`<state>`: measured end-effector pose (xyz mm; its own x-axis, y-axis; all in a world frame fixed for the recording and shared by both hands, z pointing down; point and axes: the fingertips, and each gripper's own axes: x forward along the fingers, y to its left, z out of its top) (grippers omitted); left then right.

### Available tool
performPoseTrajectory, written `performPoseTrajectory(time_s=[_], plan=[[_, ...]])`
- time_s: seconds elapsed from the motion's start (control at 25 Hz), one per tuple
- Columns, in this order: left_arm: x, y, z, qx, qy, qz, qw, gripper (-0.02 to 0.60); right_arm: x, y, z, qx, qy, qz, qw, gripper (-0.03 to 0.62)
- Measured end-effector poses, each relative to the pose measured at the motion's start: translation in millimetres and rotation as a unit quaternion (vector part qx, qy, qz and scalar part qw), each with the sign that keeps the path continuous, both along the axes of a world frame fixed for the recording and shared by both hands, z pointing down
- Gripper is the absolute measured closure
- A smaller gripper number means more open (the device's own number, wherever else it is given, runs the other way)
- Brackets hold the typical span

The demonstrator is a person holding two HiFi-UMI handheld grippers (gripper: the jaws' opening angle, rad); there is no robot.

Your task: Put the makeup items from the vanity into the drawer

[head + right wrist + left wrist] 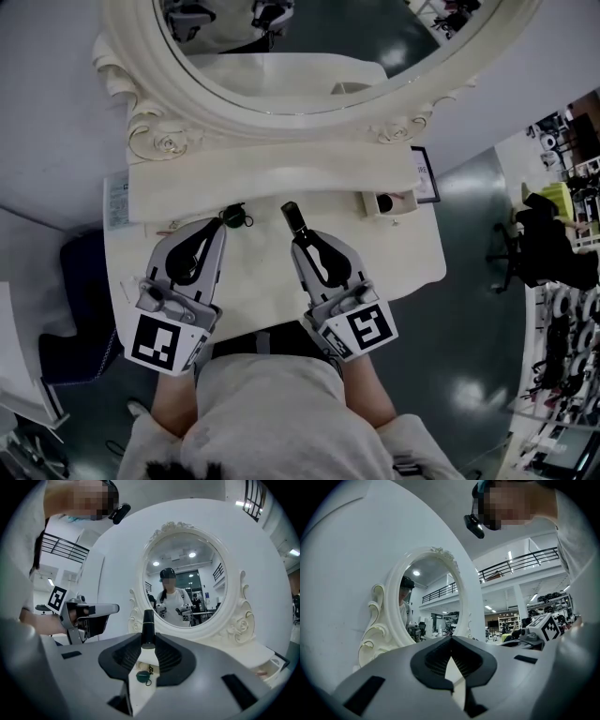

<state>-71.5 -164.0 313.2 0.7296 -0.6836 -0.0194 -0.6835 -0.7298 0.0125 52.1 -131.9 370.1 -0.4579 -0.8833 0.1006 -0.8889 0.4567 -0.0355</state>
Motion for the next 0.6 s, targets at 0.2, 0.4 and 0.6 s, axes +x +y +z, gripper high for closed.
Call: performPoseTrajectory(time_s=[0.2, 0.4, 0.6], plan=[[27.7, 5.0, -23.8, 0.03, 0.015, -0.02, 0.9993, 0.566, 30.5, 1.9, -8.4, 0.009, -0.009, -0.006, 1.0, 0.5], [54.2, 14.5, -19.5, 0.021, 0.001, -0.023, 0.9995, 0.566, 63.9, 4.1, -10.6, 0.013, -0.019, -0.004, 1.0, 0.5], [81.4, 17.4, -30.8, 0.031, 0.012, -0.035, 0.9988, 0.566, 96.8, 7.4, -12.1, 0.018, -0.026, -0.002, 1.0, 0.5]])
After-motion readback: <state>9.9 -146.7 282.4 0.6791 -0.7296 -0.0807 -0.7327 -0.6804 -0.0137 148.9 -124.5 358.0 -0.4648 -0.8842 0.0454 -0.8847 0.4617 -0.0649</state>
